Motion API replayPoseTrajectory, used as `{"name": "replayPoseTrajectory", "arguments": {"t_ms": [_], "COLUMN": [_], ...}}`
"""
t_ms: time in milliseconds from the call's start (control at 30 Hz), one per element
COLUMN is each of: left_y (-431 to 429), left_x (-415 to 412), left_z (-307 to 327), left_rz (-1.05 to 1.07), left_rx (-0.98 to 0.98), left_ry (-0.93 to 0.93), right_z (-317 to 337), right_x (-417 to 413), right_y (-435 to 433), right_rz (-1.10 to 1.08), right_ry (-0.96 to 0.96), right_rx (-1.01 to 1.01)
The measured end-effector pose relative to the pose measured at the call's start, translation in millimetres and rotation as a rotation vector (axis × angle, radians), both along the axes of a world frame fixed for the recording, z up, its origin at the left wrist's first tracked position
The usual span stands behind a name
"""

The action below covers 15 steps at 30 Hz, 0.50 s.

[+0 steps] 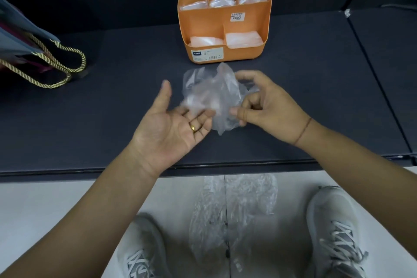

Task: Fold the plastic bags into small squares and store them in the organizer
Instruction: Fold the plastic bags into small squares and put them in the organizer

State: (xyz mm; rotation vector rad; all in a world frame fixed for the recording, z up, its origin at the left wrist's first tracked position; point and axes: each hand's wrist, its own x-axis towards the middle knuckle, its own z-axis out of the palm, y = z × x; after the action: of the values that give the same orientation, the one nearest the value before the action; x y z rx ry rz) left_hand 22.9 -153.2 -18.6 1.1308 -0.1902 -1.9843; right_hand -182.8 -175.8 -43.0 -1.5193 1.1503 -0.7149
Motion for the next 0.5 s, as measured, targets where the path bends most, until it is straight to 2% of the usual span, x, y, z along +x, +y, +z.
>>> {"name": "replayPoseTrajectory", "arguments": {"t_ms": [100, 167, 267, 333, 400, 500], "left_y": [1, 2, 7, 11, 14, 12], "left_x": [-1, -5, -8, -9, -11, -8], "left_z": [-8, -17, -30, -38, -44, -46], "left_rz": [-0.077, -0.147, -0.333, -0.375, -0.277, -0.152], "left_rx": [-0.185, -0.353, -0.585, -0.61, -0.568, -0.494], "left_ry": [-0.123, -0.333, -0.611, -0.727, -0.804, -0.795], "right_z": [-3, -3, 1, 9, 16, 21], "right_x": [9, 15, 20, 20, 16, -3], "right_y": [1, 3, 3, 0, -5, -13], "right_rz": [0.037, 0.03, -0.091, -0.148, -0.178, -0.244], "right_ry": [-0.052, -0.032, -0.049, -0.179, -0.329, -0.313], "right_rx": [0.125, 0.132, 0.18, 0.377, 0.585, 0.671]}}
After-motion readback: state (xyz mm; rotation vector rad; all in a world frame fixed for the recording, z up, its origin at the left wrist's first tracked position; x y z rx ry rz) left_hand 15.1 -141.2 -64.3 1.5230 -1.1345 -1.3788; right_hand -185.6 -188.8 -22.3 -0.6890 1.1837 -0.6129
